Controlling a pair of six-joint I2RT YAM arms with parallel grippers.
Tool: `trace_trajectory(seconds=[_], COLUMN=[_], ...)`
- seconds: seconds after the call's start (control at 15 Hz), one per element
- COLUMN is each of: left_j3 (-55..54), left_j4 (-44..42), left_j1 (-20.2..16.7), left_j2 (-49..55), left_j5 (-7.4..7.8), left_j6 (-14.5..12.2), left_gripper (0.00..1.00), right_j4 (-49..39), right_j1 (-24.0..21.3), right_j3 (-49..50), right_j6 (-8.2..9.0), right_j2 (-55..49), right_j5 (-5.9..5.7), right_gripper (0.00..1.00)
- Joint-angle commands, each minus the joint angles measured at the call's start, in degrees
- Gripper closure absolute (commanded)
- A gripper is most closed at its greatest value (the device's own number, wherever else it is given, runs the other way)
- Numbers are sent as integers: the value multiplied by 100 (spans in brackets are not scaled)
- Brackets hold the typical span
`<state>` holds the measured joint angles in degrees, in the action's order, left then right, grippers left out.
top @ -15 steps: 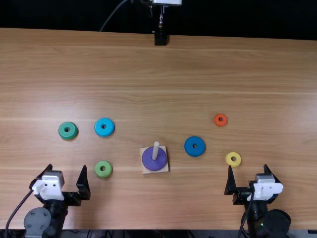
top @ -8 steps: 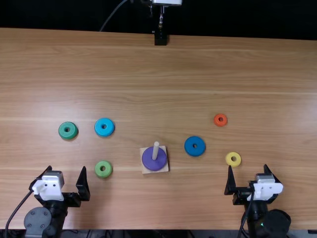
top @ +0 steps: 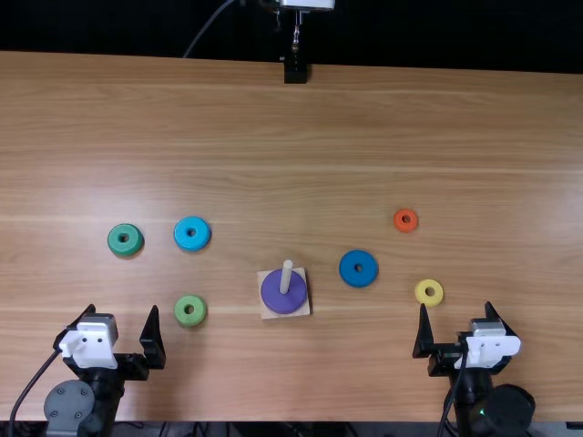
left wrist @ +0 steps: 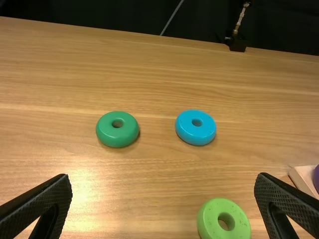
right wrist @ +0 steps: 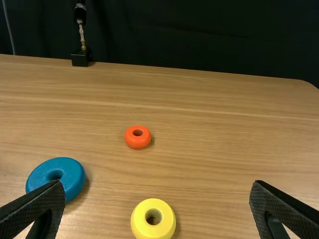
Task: Build the Hanoi tower: stack the rings onto the peg from bottom to top in this color order: purple, dark blue, light blue, dark green, light green, yellow, orange.
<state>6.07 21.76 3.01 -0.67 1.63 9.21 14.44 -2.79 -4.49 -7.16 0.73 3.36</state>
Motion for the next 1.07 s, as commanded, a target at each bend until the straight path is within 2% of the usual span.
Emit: trace_trajectory(seconds=[0.0, 0.33, 0.53, 0.67, 0.87, 0.93, 1.0], left_j3=[-607, -607, -607, -607, -607, -607, -607], left_j4=[471, 471, 471, 471, 471, 471, 471], left_j1=[25, 25, 16, 16, 25, 16, 25], left_j2=[67, 67, 67, 67, 67, 67, 67], left_j5=[-47, -47, -36, -47, -47, -47, -47], left_j6=[-35, -35, -35, -35, -35, -35, -35], left_gripper=[0, 0, 0, 0, 0, 0, 0], right_j4=[419, 334, 377, 366, 450, 598, 830], right_j1=[-38, -82, -319, -275, -170, -38, 120], right_j3=[370, 247, -1089, -2047, -3233, -3515, -3805], right_j6=[41, 104, 125, 125, 115, 157, 378], right_j2=[-73, -73, 155, 1491, 2959, 3398, 3759], right_j5=[-9, -19, -9, -40, -30, -30, -30], right_gripper=[0, 0, 0, 0, 0, 0, 0])
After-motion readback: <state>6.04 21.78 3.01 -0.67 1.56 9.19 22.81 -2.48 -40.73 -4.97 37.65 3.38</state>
